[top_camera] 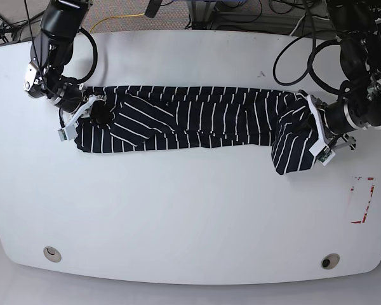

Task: Fold the T-shirt properly
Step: 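Grasp the strip's end with the left gripper and fold it toward the right gripper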

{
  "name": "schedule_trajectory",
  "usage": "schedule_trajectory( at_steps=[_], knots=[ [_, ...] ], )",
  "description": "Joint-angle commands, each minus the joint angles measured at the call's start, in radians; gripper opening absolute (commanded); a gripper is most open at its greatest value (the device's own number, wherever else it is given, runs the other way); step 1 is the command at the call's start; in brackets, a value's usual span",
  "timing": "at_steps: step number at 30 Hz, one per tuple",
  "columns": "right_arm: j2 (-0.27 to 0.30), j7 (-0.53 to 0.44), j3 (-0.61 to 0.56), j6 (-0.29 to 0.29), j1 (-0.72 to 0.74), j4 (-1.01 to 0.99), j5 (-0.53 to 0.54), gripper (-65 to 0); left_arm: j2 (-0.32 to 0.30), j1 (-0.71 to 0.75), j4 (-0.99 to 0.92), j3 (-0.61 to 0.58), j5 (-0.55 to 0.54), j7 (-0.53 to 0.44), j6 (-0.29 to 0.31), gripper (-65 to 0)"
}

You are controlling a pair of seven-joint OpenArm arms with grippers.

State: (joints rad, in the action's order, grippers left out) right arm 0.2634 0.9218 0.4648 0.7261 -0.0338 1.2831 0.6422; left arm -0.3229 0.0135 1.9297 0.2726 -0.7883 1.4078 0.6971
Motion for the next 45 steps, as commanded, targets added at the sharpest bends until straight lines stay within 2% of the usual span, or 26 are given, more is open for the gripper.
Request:
schedule_trajectory(
  at_steps=[1,6,11,13,19,24,29,39,42,45],
  knots=[
    [0.010,0.073,-0.001,-0.028,-0.010,-0.004,-0.103,-56.1,0.032,-0.039,0.018,-0.042,-0.006,-0.012,0.001,-61.7],
    [0.010,0.073,-0.001,-0.028,-0.013,-0.004,-0.103,-56.1,0.064,-0.048,0.015,-0.117,-0.001,-0.012,0.001,-61.7],
    [0.000,0.075,-0.001,-0.028,-0.013,-0.003,-0.103,-56.1,0.169,-0.065,0.012,-0.123,0.062,-0.012,0.001,-61.5],
    [-0.003,0.075,-0.001,-0.028,-0.015,-0.003,-0.103,-56.1,0.189,-0.065,0.010,-0.123,0.077,-0.012,0.001,-61.5],
    [-0.009,0.076,-0.002,-0.028,-0.015,0.002,-0.103,-56.1,0.235,-0.089,0.003,-0.230,0.158,-0.012,0.001,-61.4],
    [-0.011,0.076,-0.002,-0.028,-0.013,0.003,-0.103,-56.1,0.285,-0.093,-0.003,-0.240,0.229,-0.012,0.001,-61.2],
    [-0.011,0.076,-0.002,-0.028,-0.013,0.003,-0.103,-56.1,0.307,-0.091,-0.003,-0.269,0.241,-0.012,0.001,-61.2],
    [-0.011,0.076,-0.002,-0.028,-0.013,0.003,-0.103,-56.1,0.327,-0.093,-0.003,-0.298,0.241,-0.012,0.001,-47.2],
    [-0.011,0.076,-0.002,-0.028,-0.012,0.003,-0.103,-56.0,0.337,-0.106,-0.003,-0.365,0.235,-0.012,0.001,-39.9],
    [-0.011,0.076,-0.002,-0.028,-0.012,0.003,-0.103,-56.0,0.377,-0.119,-0.003,-0.438,0.235,-0.012,0.001,-34.0]
  ],
)
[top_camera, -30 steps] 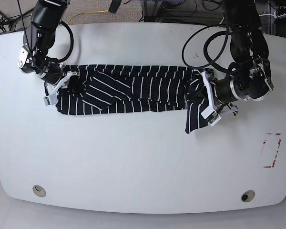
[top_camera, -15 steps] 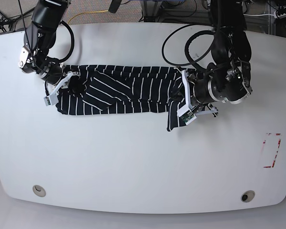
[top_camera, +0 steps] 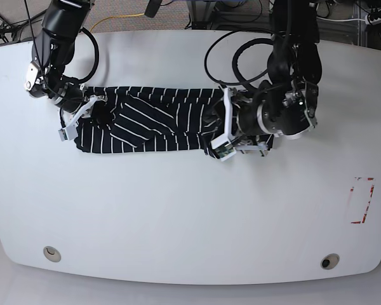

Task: Fold the T-shirt properly
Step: 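Grasp the strip's end with the left gripper and fold it toward the right gripper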

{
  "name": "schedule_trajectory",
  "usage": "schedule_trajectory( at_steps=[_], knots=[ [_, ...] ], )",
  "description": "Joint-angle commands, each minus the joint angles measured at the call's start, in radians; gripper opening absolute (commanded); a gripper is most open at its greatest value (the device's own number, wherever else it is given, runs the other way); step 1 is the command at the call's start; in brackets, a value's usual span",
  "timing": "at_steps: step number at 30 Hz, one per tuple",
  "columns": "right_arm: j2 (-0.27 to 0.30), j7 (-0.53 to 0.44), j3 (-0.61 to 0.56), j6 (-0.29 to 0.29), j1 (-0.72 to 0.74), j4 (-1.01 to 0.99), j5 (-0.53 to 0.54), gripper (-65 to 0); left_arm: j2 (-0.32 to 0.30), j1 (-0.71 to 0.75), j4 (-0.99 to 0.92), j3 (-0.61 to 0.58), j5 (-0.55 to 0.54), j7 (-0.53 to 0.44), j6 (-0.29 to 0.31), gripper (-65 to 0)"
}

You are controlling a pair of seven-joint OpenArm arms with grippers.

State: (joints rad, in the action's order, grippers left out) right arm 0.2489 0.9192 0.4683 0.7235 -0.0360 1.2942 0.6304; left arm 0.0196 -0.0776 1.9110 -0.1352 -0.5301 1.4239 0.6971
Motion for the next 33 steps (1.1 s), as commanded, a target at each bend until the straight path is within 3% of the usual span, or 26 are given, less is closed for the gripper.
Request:
schedule_trajectory(
  at_steps=[1,6,11,16,22,25,27,30,33],
  knots=[
    [0.003,0.079,-0.006,-0.025,-0.009,-0.008,-0.091,-56.0,0.052,-0.029,0.017,-0.053,-0.020,-0.028,0.001,-32.2],
    [0.003,0.079,-0.006,-0.025,-0.006,-0.008,-0.091,-55.8,0.096,-0.097,0.020,0.013,-0.023,-0.028,-0.064,-29.4],
    [0.003,0.079,-0.006,-0.025,-0.006,-0.008,-0.091,-55.8,0.079,-0.101,0.022,0.119,-0.020,-0.028,-0.069,-29.7],
    [0.003,0.080,-0.007,-0.025,-0.006,0.060,-0.056,-55.6,-0.040,-0.069,0.018,0.150,-0.017,-0.056,-0.072,-29.9],
    [0.005,0.174,-0.007,-0.025,-0.012,0.216,0.087,-54.1,-0.182,0.034,0.017,0.150,-0.018,-0.120,-0.067,-29.9],
    [0.002,0.219,-0.007,-0.025,-0.012,0.307,0.138,-44.1,-0.255,0.083,0.017,0.153,-0.018,-0.183,-0.066,-29.9],
    [-0.029,0.258,-0.016,-0.025,-0.012,0.385,0.184,-30.3,-0.306,0.131,0.017,0.196,-0.020,-0.214,-0.066,-29.9],
    [-0.041,0.274,-0.036,-0.025,-0.014,0.482,0.231,-13.8,-0.324,0.163,0.017,0.280,-0.020,-0.220,-0.066,-29.9],
    [-0.044,0.275,-0.087,-0.025,-0.014,0.546,0.265,-8.9,-0.326,0.169,0.017,0.351,-0.018,-0.220,-0.066,-29.9]
  ],
)
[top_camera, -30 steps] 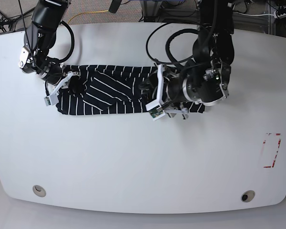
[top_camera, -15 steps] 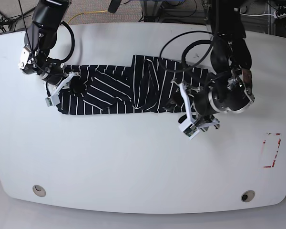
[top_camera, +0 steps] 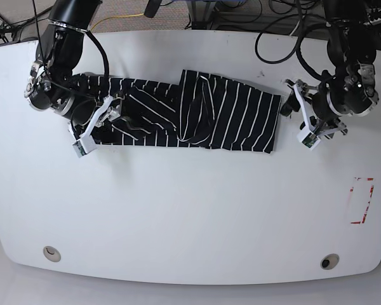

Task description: Fold the T-shirt properly

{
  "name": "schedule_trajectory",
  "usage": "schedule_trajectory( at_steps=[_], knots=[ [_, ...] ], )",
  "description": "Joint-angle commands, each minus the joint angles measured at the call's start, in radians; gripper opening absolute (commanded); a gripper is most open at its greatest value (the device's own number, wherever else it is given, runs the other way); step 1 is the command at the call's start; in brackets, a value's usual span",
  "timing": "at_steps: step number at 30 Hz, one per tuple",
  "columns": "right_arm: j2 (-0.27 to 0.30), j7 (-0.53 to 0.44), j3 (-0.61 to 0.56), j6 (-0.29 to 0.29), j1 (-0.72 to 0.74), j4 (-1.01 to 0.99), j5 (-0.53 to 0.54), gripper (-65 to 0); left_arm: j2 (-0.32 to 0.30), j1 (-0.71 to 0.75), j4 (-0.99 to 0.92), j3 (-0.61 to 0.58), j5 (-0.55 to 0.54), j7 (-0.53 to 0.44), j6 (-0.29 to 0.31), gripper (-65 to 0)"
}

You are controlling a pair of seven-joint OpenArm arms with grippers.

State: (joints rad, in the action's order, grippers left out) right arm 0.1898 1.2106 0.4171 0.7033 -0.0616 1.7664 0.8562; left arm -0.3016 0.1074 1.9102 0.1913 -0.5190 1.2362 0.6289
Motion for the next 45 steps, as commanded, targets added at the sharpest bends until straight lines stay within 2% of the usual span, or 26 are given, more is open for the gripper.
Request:
schedule_trajectory(
  at_steps=[1,4,9,17,19,22,27,33,39,42,45],
  knots=[
    [0.014,-0.016,-0.056,-0.005,0.012,0.079,0.039,-8.9,-0.005,-0.010,0.016,0.040,-0.030,-0.032,0.003,-29.9],
    [-0.016,-0.016,-0.146,-0.005,0.021,0.079,0.033,-8.9,-0.005,-0.002,0.001,0.086,-0.028,-0.032,0.003,-29.9],
    [-0.079,-0.018,-0.272,-0.005,0.061,0.071,0.010,-8.9,-0.001,-0.004,-0.025,0.090,-0.030,-0.032,0.003,-29.9],
    [-0.175,-0.030,-0.399,-0.005,0.154,0.063,-0.320,-8.9,-0.003,0.004,-0.030,0.092,-0.030,-0.032,0.003,-29.9],
    [-0.189,-0.054,-0.407,-0.005,0.167,0.063,-0.400,-8.9,-0.003,0.024,-0.028,0.093,-0.031,-0.032,0.003,-29.9],
    [-0.189,-0.081,-0.429,-0.005,0.170,0.060,-0.457,-8.9,-0.003,0.041,-0.025,0.093,-0.031,-0.032,0.003,-29.9],
    [-0.189,-0.084,-0.478,-0.005,0.193,0.002,-0.473,-8.9,-0.005,0.041,-0.030,0.095,-0.030,-0.032,0.003,-29.9],
    [-0.197,-0.087,-0.565,-0.005,0.168,0.025,-0.472,-8.9,0.000,0.042,-0.030,0.095,-0.030,-0.032,0.003,-29.9],
    [-0.273,-0.097,-0.584,-0.005,0.161,0.043,-0.472,-9.0,0.000,0.047,-0.030,0.095,-0.030,-0.032,0.003,-29.9],
    [-0.304,-0.097,-0.584,-0.005,0.158,0.025,-0.475,-14.4,0.002,0.048,-0.030,0.095,-0.030,-0.032,0.003,-29.9],
    [-0.318,-0.097,-0.584,-0.005,0.161,-0.020,-0.476,-28.9,0.002,0.048,-0.030,0.095,-0.030,-0.032,0.003,-29.9]
  ],
)
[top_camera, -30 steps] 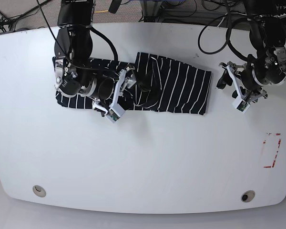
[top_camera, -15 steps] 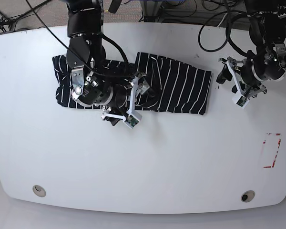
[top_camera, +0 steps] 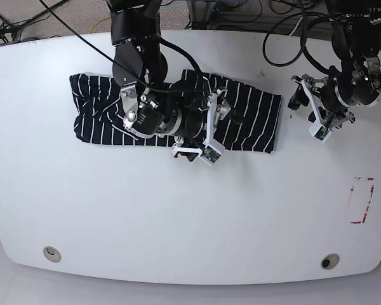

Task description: Fold the T-shirt properly

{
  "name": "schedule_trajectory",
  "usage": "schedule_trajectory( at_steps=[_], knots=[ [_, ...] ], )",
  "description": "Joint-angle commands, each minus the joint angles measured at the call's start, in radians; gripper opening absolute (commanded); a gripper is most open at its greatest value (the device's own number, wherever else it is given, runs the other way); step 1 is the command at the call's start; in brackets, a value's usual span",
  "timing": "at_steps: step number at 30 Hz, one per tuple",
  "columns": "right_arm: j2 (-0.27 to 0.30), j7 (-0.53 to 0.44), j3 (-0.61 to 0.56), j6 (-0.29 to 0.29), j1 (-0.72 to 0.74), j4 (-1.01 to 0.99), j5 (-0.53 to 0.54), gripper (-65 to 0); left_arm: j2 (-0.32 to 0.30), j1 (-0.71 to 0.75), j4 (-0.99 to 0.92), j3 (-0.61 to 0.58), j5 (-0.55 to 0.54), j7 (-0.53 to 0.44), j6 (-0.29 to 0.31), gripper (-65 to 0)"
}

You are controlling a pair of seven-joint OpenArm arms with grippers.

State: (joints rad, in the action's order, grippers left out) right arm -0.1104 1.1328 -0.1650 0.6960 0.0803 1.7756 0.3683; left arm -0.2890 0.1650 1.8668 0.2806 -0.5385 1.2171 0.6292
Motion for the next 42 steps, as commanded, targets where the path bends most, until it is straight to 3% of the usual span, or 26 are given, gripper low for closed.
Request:
schedule_trajectory(
  at_steps=[1,2,5,13,22,25,28,32,35,42],
  knots=[
    [-0.019,-0.021,-0.001,0.002,0.019,-0.047,0.011,-33.9,-0.011,-0.009,0.014,0.006,-0.010,-0.013,0.002,-29.9],
    [-0.022,-0.021,-0.001,0.002,0.020,-0.070,0.011,-40.1,-0.013,-0.009,0.014,0.006,-0.010,-0.013,0.002,-29.9],
    [-0.027,-0.032,-0.001,0.002,0.029,-0.121,0.004,-49.8,-0.014,-0.009,0.012,0.006,-0.010,-0.013,0.002,-29.9],
    [-0.001,-0.043,0.003,0.002,0.025,-0.145,0.011,-47.6,-0.011,-0.011,0.012,0.004,-0.010,-0.013,0.002,-29.9],
    [0.110,-0.036,0.006,0.002,-0.044,-0.001,0.004,-47.7,-0.009,-0.017,0.012,0.003,-0.010,-0.013,0.002,-29.9],
    [0.151,-0.041,0.006,-0.048,-0.073,0.028,0.007,-47.7,-0.011,-0.018,0.012,0.003,-0.010,-0.013,0.002,-29.9],
    [0.170,-0.041,0.006,-0.057,-0.104,0.097,0.015,-47.7,-0.011,-0.018,0.012,0.003,-0.010,-0.013,0.002,-29.9],
    [0.150,-0.043,0.005,0.002,-0.110,0.120,0.061,-47.7,-0.011,-0.018,0.012,-0.001,-0.010,-0.013,0.002,-29.9],
    [0.111,-0.044,0.002,0.002,-0.118,0.119,0.105,-47.7,-0.011,-0.018,0.012,-0.001,-0.010,-0.013,0.002,-29.9],
    [0.016,-0.072,-0.001,0.002,-0.023,-0.026,0.093,-47.7,-0.011,-0.018,0.012,0.003,-0.010,-0.013,0.002,-29.9]
  ],
)
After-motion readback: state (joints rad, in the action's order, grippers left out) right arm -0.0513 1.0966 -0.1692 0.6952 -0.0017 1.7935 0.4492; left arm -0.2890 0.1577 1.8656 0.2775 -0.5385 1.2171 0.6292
